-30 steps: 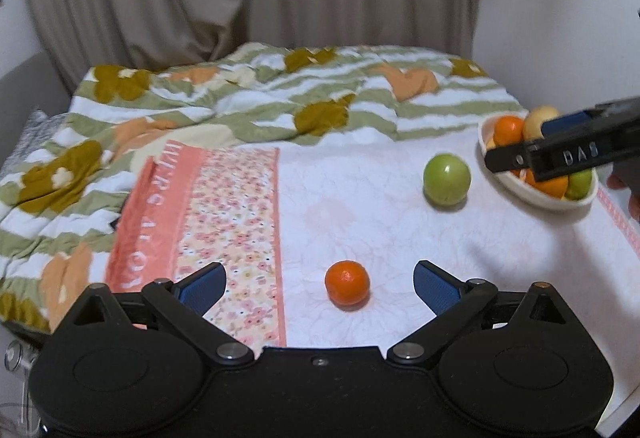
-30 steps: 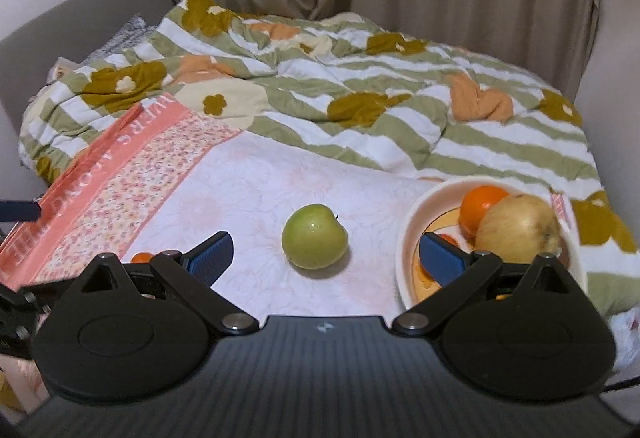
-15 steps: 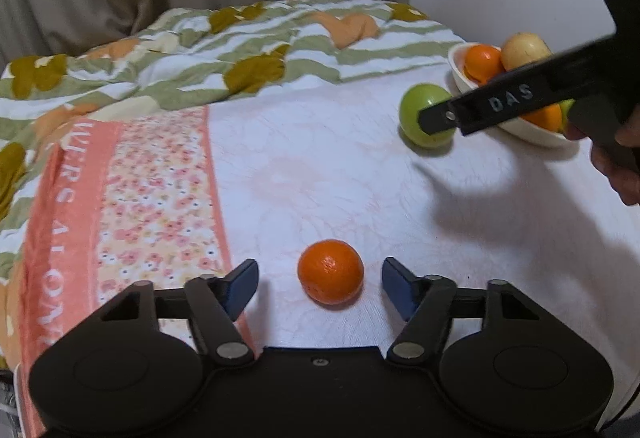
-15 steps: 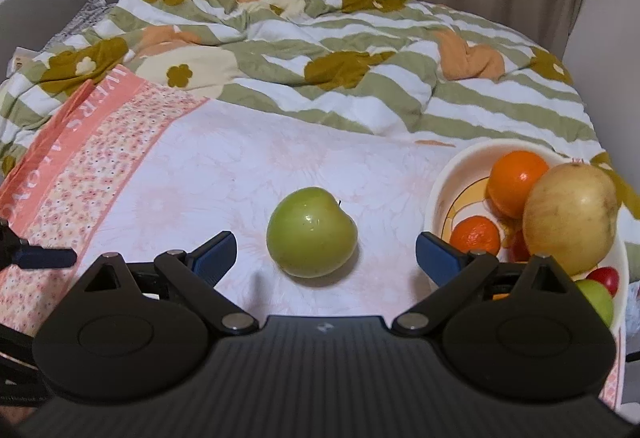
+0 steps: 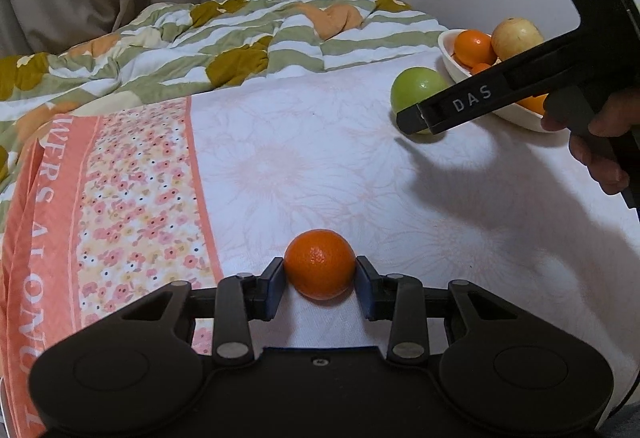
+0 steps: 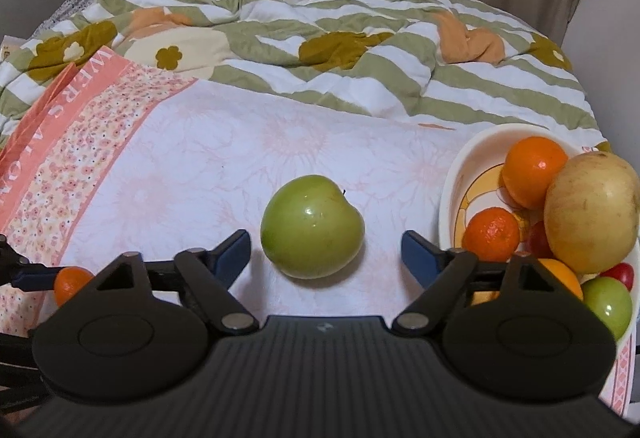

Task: Organize fruits
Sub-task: 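Grasp the tangerine with the left tool while the right tool grasps the green apple, then carry the tangerine and green apple to the cream bowl and release both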

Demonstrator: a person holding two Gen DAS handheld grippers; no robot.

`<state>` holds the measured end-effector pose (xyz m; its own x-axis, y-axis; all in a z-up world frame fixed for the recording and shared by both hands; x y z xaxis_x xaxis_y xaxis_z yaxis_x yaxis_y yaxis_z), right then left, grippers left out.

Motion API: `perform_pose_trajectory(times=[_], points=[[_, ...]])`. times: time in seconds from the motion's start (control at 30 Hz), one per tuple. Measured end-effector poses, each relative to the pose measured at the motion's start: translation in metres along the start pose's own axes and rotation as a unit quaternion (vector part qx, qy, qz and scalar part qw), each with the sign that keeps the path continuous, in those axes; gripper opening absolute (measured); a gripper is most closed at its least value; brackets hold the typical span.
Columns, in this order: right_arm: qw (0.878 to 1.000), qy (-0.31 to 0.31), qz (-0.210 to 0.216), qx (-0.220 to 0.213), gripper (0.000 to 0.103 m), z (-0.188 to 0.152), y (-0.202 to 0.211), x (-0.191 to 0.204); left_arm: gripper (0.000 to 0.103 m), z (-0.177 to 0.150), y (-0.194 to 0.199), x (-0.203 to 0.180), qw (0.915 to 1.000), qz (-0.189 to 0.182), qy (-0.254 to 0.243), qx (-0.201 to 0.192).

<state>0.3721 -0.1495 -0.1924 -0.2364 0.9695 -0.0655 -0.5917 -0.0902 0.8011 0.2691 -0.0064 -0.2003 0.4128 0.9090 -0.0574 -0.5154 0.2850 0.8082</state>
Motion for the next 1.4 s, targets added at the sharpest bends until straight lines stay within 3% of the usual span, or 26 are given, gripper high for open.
perform_pose_trajectory(times=[0.1,0.3,0.4,0.67,0.97,1.4], points=[[1.0,0.006,0.004,0.006,0.085,-0.001,-0.006,0.003,0.041,-0.001,0.001,0.002,1.0,0.005,0.005,-0.002],[1.0,0.008,0.006,0.004,0.083,0.002,-0.009,0.006,0.041,-0.005,0.005,0.009,0.9995,0.019,0.025,0.002],[1.0,0.009,0.014,0.004,0.073,0.005,-0.011,0.007,0.041,-0.006,0.007,0.016,0.999,0.029,0.033,0.001],[1.0,0.011,0.017,-0.01,0.073,0.007,0.003,0.008,0.041,-0.002,0.027,0.025,0.9964,0.058,0.056,-0.024],[0.999,0.01,0.027,-0.046,0.073,0.007,0.06,0.0,0.041,0.014,0.069,0.01,0.9896,0.103,0.058,-0.082],[0.992,-0.002,0.064,-0.104,0.073,-0.009,0.165,-0.014,0.041,0.036,0.12,-0.053,0.9789,0.143,0.045,-0.139]])
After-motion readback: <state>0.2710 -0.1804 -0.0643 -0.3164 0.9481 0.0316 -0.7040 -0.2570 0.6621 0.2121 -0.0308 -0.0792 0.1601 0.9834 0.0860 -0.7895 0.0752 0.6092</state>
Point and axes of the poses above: each gripper's, at about its wrist camera, not at the fingertips, and y roughly against the way its jaws point, x to its left, z to its top, the point moved 9 cm from there along -y, roughly the way its jaws point, and after that the axes turned 3 degrees about -z, right-handed, at the moved point
